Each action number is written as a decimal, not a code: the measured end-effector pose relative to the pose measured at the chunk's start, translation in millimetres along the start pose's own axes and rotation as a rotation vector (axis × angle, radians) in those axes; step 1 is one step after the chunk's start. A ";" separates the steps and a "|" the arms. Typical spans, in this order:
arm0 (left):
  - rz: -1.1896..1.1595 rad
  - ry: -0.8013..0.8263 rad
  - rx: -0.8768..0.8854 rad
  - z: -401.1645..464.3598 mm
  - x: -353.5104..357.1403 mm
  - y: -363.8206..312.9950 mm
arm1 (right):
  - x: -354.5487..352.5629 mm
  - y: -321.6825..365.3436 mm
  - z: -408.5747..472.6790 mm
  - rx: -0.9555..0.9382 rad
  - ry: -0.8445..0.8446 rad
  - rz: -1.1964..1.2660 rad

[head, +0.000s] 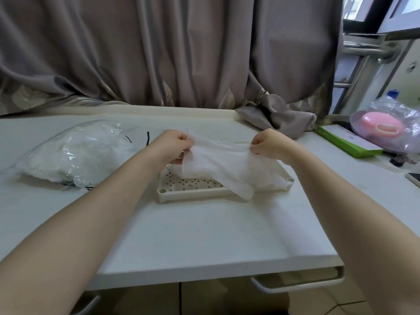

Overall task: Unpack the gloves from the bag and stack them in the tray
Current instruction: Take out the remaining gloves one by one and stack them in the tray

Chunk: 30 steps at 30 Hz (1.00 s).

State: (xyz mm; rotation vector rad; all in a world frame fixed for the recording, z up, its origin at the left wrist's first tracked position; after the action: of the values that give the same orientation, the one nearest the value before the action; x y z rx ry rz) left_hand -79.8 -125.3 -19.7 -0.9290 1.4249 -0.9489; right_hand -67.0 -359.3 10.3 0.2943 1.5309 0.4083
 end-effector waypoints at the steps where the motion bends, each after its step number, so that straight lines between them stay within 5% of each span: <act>1: 0.037 -0.036 0.003 2.4 0.6 1.6 | 3.1 -3.7 4.1 0.010 0.019 0.020; 12: 0.749 -0.296 0.064 19.6 4.8 -7.8 | 22.4 -20.9 58.7 0.060 -0.063 -0.289; 16: 1.007 -0.342 0.297 15.4 16.9 -21.2 | 22.1 7.5 30.8 -0.258 -0.293 -0.215; 19: 0.954 -0.073 0.535 17.7 41.0 -27.3 | 41.7 31.1 4.2 -0.497 -0.019 -0.145; 22: 1.073 0.207 0.321 22.9 55.3 -4.1 | 68.8 20.1 -4.7 -0.402 0.276 -0.321; 24: 1.164 0.254 0.171 25.1 52.1 15.2 | 72.8 1.5 0.2 -0.309 0.286 -0.450; 30: 1.263 0.223 0.108 27.6 36.2 37.1 | 59.4 -35.5 15.9 -0.061 0.306 -0.537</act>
State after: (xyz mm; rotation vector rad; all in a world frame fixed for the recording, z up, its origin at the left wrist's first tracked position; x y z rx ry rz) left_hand -55.2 -146.7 -68.6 0.2523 1.7182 -0.1433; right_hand -49.0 -364.3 -58.2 -0.2399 1.8164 0.0722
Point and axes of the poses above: each hand's wrist, its own z-axis towards the middle knuckle, its own x-axis out of the palm, y = z × x, the point moved 4 cm from there along z, towards the middle knuckle, and after that the axes turned 1 degree about y, right-handed, at the moved point
